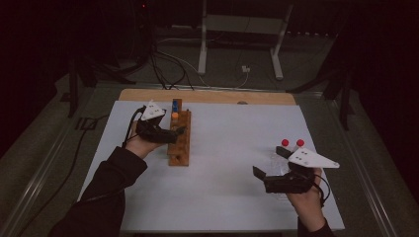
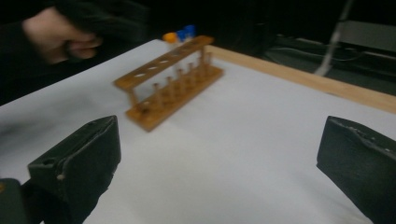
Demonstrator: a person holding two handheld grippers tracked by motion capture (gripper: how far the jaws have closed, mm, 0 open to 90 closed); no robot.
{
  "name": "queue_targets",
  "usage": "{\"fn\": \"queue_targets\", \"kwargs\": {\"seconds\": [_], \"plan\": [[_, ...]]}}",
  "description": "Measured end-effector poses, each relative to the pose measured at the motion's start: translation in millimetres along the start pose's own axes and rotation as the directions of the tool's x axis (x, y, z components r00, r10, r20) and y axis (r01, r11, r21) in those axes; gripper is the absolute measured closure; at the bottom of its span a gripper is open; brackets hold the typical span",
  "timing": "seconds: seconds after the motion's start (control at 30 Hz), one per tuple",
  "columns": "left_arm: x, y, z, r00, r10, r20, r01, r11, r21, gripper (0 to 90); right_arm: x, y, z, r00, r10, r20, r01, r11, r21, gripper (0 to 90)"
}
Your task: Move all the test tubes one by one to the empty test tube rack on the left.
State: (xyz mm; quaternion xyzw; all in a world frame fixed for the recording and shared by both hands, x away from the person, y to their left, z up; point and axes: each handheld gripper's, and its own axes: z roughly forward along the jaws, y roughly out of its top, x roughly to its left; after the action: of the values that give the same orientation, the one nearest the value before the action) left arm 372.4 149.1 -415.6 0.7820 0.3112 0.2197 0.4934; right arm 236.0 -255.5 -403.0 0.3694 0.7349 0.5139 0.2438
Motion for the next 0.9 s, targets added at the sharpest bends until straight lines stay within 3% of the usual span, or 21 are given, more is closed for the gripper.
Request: {"fn": "queue_targets", "kwargs": {"seconds": [0.2,0.23,0.43,0.6,0.73,0.9], "plan": [[-13.9,-8.4,-14.9,0.9960,0.006,0.090,-0.006,1.0000,-0.007,2.0,-29.3,-3.8,-19.9,0.9923,0.017,0.122,-0.017,1.000,0.004,0.0],[-15.4,-10.2,-16.7,0.9949,0.008,0.101,-0.007,0.9999,-0.011,2.0,-36.0,-6.5,-23.8,0.9873,0.031,0.156,-0.032,0.999,0.004,0.0],[-22.6,-20.8,-21.2,0.9899,-0.002,0.141,0.003,1.0000,-0.006,2.0,-67.0,-27.2,-36.8,0.9644,0.096,0.246,-0.106,0.994,0.026,0.0],[-28.7,-27.7,-20.7,0.9879,-0.002,0.155,0.002,1.0000,-0.002,2.0,-82.3,-47.4,-37.3,0.9454,0.139,0.295,-0.161,0.986,0.052,0.0],[-31.3,-29.1,-20.7,0.9855,0.003,0.170,-0.003,1.0000,0.001,2.0,-89.0,-60.5,-32.8,0.9354,0.160,0.315,-0.194,0.978,0.080,5.0],[-31.6,-30.8,-21.3,0.9857,-0.004,0.168,0.004,1.0000,0.003,2.0,-92.3,-70.9,-24.8,0.9325,0.160,0.324,-0.209,0.970,0.121,20.9]]}}
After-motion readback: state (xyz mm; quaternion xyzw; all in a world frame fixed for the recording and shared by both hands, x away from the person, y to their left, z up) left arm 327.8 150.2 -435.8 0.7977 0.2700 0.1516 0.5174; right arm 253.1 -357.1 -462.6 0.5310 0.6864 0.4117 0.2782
